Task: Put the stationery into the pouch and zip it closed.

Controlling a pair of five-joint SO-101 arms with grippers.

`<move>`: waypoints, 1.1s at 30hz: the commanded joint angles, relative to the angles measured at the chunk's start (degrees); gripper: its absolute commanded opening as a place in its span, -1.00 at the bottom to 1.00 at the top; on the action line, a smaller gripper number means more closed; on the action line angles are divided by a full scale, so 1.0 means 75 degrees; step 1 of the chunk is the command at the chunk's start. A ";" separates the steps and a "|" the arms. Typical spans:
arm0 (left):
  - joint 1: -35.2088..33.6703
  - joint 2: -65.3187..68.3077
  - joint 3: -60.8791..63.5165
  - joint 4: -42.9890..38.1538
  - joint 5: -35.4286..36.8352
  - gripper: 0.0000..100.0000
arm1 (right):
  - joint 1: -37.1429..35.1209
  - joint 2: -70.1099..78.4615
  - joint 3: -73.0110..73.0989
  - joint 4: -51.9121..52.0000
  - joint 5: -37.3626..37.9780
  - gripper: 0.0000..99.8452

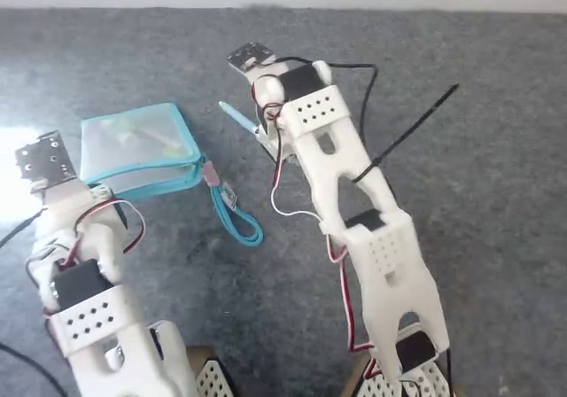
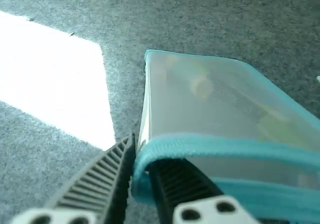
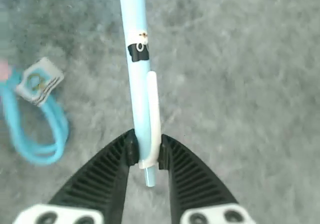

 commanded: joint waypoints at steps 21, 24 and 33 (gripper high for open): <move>0.1922 -0.0117 0.0568 -0.0188 0.0012 -0.98 | -0.1119 -0.9453 1.0327 -0.2948 0.0164 -0.99; 0.1911 -0.0117 0.0580 -0.0199 0.0012 -0.98 | -0.0744 -0.9899 1.0409 -0.2807 0.0188 -0.99; 0.1934 -0.0082 0.0873 -0.0703 0.0012 -0.98 | -0.0041 -1.1938 1.0409 -0.1764 0.1090 -0.99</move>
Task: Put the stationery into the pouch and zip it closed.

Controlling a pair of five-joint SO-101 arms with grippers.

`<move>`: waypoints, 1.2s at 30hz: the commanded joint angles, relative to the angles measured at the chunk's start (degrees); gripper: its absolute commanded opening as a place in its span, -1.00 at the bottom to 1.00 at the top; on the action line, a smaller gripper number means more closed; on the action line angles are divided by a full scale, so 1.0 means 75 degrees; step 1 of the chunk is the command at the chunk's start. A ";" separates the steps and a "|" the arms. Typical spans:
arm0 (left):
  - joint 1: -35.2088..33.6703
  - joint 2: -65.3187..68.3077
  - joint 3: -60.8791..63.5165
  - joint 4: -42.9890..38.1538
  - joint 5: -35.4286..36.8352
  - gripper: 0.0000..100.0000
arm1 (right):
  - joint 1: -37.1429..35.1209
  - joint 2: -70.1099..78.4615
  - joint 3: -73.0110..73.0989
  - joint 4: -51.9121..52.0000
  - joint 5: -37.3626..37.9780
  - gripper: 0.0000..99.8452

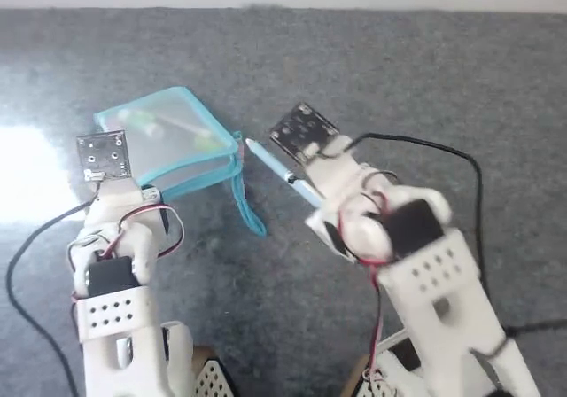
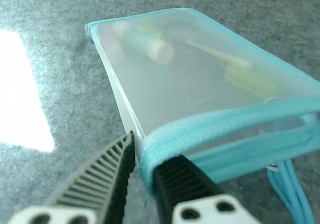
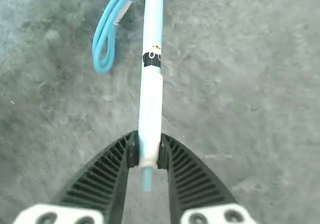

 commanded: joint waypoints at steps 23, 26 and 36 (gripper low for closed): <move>0.0105 -0.0105 -0.0041 -0.0211 -0.0012 -0.98 | -0.1717 0.1975 -0.0305 -0.2221 -0.0410 -0.99; 0.0105 -0.0105 -0.0041 -0.0211 -0.0012 -0.98 | -0.1752 0.2678 -0.1078 -0.2292 -0.0422 -0.99; 0.0105 -0.0105 -0.0041 -0.0211 -0.0012 -0.98 | -0.1752 0.6347 -0.4853 -0.2256 -0.1254 -0.99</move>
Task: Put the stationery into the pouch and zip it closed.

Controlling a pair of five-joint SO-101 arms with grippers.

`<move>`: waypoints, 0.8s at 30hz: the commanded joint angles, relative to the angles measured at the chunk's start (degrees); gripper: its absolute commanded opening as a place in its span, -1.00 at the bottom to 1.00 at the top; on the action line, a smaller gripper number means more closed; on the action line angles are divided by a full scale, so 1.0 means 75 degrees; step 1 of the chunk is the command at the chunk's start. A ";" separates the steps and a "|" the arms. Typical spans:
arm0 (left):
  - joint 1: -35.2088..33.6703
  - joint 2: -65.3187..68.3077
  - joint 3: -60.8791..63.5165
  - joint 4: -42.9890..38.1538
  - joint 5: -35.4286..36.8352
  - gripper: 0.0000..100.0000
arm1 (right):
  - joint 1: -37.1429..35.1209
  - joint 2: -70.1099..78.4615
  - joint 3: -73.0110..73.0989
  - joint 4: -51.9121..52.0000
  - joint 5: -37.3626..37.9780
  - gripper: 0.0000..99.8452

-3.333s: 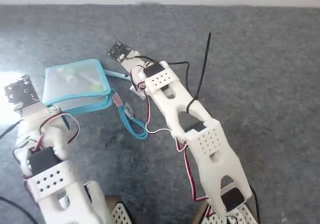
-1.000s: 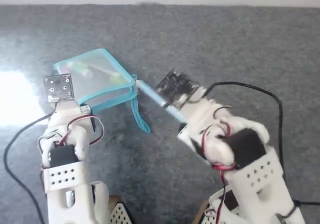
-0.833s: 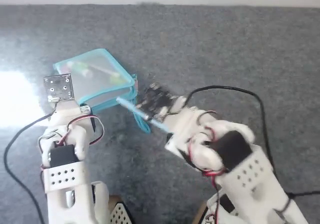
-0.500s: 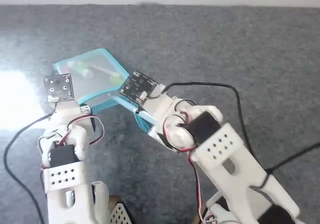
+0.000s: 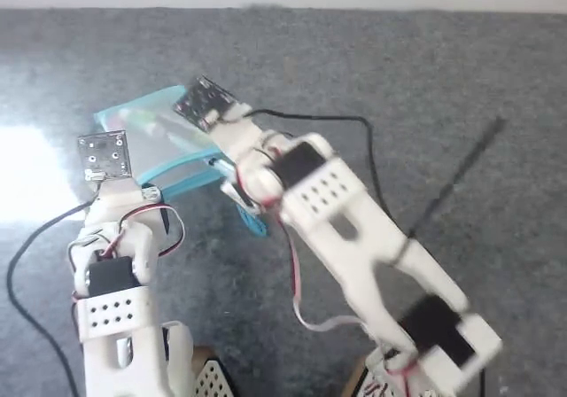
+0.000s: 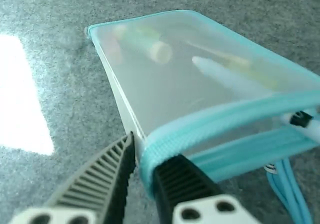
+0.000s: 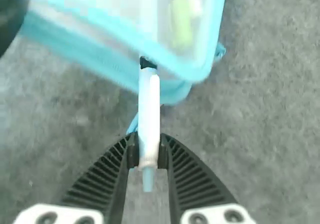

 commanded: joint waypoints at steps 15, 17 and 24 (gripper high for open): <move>0.0105 -0.0117 -0.0029 -0.0199 -0.0012 -0.98 | -0.0311 0.3569 -0.4911 -0.0076 -0.0867 -0.40; 0.0117 -0.0117 -0.0029 -0.0199 -0.0012 -0.98 | -0.0311 0.3452 -0.5193 0.0205 -0.0481 -0.34; 0.0117 -0.0117 -0.0029 -0.0199 0.0012 -0.98 | -0.0287 0.2350 -0.6271 0.1752 -0.0328 -0.34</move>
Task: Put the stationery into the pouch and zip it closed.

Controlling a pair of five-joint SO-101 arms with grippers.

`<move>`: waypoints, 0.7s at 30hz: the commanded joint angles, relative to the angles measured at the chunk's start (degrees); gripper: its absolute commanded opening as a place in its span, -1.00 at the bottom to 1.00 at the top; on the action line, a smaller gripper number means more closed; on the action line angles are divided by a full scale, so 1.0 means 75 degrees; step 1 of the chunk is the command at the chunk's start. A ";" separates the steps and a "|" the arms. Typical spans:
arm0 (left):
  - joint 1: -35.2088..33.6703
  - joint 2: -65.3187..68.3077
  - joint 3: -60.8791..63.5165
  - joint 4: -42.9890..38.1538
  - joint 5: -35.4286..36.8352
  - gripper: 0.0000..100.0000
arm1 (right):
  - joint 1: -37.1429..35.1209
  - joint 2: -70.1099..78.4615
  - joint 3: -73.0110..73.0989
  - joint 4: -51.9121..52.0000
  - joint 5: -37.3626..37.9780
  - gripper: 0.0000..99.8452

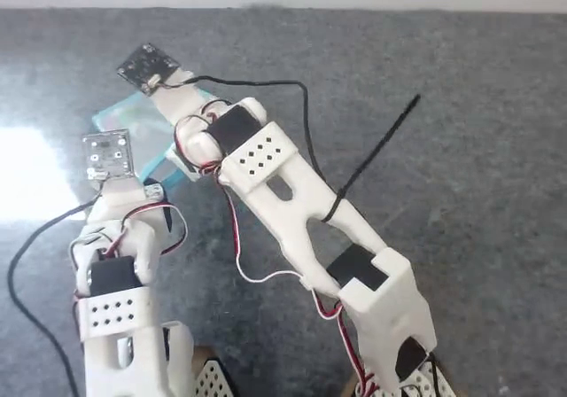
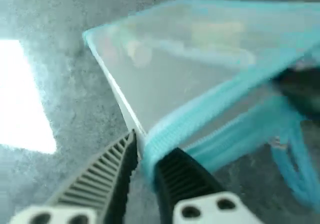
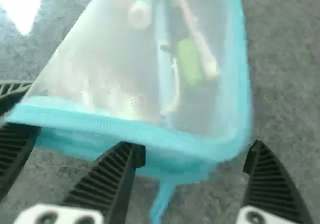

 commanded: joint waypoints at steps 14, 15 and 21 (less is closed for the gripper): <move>0.0059 -0.0117 -0.1635 0.0750 0.0399 -0.98 | 0.2010 -0.4331 -0.0844 0.2374 0.0164 -0.34; 0.0070 -0.0117 -0.1881 0.0879 0.0422 -0.98 | 0.2385 -0.4484 -0.0832 0.2456 0.0164 -0.34; 0.0070 -0.0117 -0.3241 0.1465 0.0422 -0.98 | 0.3768 -0.4671 0.0258 0.2561 0.0164 -0.34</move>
